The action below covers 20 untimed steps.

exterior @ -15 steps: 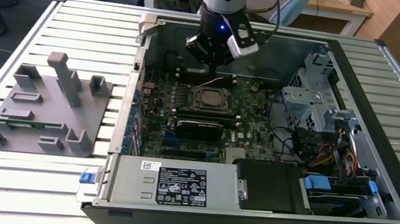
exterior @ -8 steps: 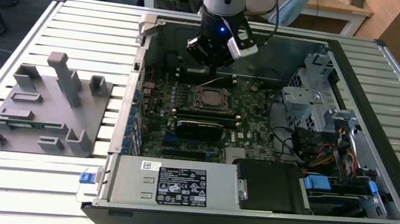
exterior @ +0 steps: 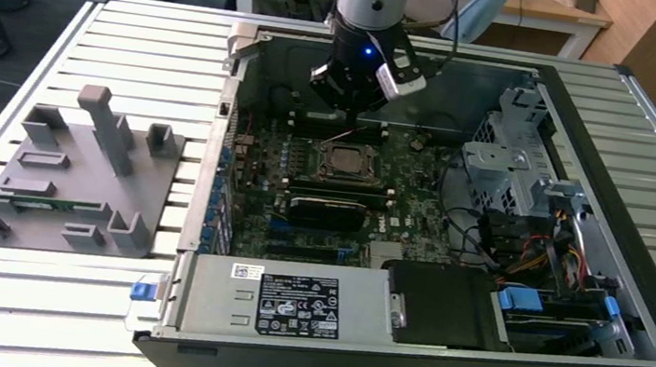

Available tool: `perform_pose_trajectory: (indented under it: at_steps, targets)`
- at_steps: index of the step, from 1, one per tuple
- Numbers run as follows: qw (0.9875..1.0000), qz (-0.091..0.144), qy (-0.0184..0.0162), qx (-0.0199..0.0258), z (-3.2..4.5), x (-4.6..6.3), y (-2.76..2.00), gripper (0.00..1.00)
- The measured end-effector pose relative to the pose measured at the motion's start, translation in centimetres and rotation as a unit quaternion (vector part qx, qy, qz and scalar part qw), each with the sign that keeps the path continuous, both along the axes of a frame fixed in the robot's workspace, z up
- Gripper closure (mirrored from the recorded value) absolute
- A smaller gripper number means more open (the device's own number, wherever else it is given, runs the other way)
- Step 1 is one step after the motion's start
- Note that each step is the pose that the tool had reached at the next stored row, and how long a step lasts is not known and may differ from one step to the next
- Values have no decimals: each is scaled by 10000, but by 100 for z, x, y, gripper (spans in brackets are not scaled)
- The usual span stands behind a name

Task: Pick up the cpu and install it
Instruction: 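Install the first cpu locking lever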

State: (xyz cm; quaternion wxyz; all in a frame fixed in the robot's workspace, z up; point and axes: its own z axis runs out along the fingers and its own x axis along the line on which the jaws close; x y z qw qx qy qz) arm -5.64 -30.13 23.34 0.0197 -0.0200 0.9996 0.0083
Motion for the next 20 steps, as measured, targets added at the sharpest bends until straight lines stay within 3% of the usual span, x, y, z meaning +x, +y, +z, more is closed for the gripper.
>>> perform_pose_trajectory:
  at_steps: [20]
  targets:
    - [10000,0,0,0,-126,77,53,89]
